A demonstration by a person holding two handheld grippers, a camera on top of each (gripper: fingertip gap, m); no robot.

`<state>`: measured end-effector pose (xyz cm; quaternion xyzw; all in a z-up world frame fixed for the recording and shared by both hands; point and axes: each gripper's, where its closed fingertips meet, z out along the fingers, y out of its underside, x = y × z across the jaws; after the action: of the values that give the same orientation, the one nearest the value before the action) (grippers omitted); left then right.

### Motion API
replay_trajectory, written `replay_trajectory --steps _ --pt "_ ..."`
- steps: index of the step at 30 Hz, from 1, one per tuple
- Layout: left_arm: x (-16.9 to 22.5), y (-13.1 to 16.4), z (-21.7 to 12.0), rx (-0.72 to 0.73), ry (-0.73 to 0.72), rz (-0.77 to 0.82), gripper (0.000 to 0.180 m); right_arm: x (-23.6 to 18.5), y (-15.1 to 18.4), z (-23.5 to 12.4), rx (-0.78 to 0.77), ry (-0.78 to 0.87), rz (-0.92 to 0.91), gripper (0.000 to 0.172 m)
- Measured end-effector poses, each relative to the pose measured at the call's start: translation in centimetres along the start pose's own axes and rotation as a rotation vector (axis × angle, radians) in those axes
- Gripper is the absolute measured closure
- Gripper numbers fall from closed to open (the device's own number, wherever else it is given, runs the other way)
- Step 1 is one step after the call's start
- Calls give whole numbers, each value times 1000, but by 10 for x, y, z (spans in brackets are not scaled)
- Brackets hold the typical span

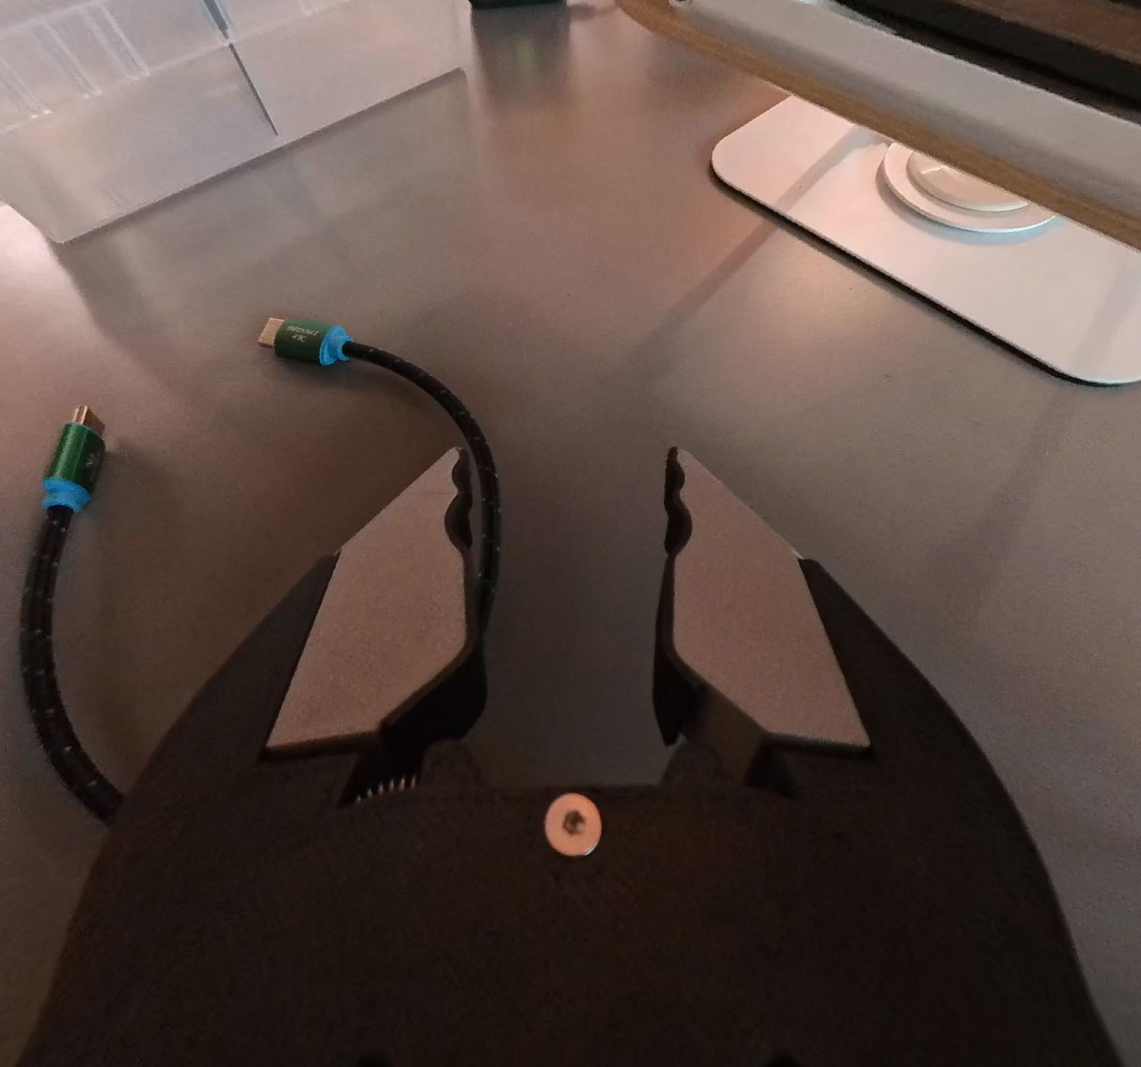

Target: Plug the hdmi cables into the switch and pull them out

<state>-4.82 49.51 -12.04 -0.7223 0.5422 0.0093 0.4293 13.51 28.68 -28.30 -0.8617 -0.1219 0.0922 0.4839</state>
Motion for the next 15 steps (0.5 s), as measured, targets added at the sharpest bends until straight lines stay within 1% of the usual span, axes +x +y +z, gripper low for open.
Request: replay_trajectory --steps 2,5,7,11,13,15 --pt "50 -18 -17 16 27 225 114 2 -2 -3 21 10 8 112" --pt "113 -26 -26 -32 22 530 114 8 -5 -8 56 38 17 113" --pt "143 -29 -22 -67 -19 711 114 15 -8 -12 76 65 20 114" --pt "192 -36 -4 -105 -173 1100 114 30 -12 -19 113 110 50 114" --pt "219 -38 7 -88 -221 1245 114 35 -12 -22 122 123 65 114" --pt "242 -41 19 -45 -255 1336 114 38 -12 -22 126 128 77 113"
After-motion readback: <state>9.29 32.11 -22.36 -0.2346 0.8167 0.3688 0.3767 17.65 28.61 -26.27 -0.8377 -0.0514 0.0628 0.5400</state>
